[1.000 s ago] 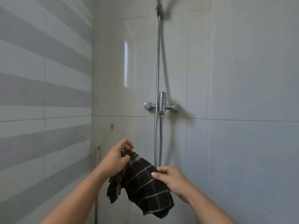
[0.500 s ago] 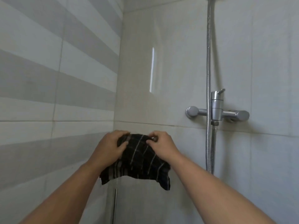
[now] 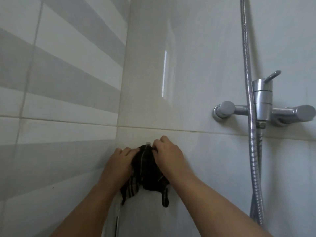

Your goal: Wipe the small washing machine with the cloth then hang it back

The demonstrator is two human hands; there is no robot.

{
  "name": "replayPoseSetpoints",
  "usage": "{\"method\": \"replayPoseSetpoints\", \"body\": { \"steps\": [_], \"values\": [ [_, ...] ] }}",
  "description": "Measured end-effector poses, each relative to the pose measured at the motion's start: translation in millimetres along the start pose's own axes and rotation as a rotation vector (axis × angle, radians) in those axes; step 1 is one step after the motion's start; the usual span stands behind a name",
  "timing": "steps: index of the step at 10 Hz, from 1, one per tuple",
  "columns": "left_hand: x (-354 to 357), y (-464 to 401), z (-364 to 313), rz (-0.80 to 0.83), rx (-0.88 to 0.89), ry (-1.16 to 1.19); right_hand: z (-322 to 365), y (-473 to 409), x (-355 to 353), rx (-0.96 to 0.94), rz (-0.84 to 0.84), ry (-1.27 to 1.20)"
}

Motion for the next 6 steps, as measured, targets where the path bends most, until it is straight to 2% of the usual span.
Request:
{"method": "replayPoseSetpoints", "body": {
  "steps": [1,2,3,5,6],
  "values": [
    [19.3,14.8,-9.3,-0.003,-0.040,0.036,2.4,12.3,11.8,-0.063,-0.011,0.119],
    [30.7,31.9,-16.5,0.013,-0.095,0.254,8.5,25.8,16.1,-0.113,-0.006,0.142],
    [34.8,48.9,-20.2,-0.021,-0.146,0.436,7.9,44.2,19.3,-0.077,0.033,0.106],
    [36.8,74.3,-29.1,0.012,-0.306,0.536,17.6,87.3,-9.1,0.035,0.201,0.023],
    [17.8,89.2,-54.2,-0.035,-0.395,0.616,34.8,141.6,-13.2,0.014,0.044,-0.121]
  ]
}}
Point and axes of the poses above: each hand's wrist, its own y-axis away from the middle knuckle, its own x-axis out of the palm, z = x × y, the point moved 3 cm from there along -y, towards the middle knuckle, and after that the axes turned 8 degrees about z, right-handed, at the moved point
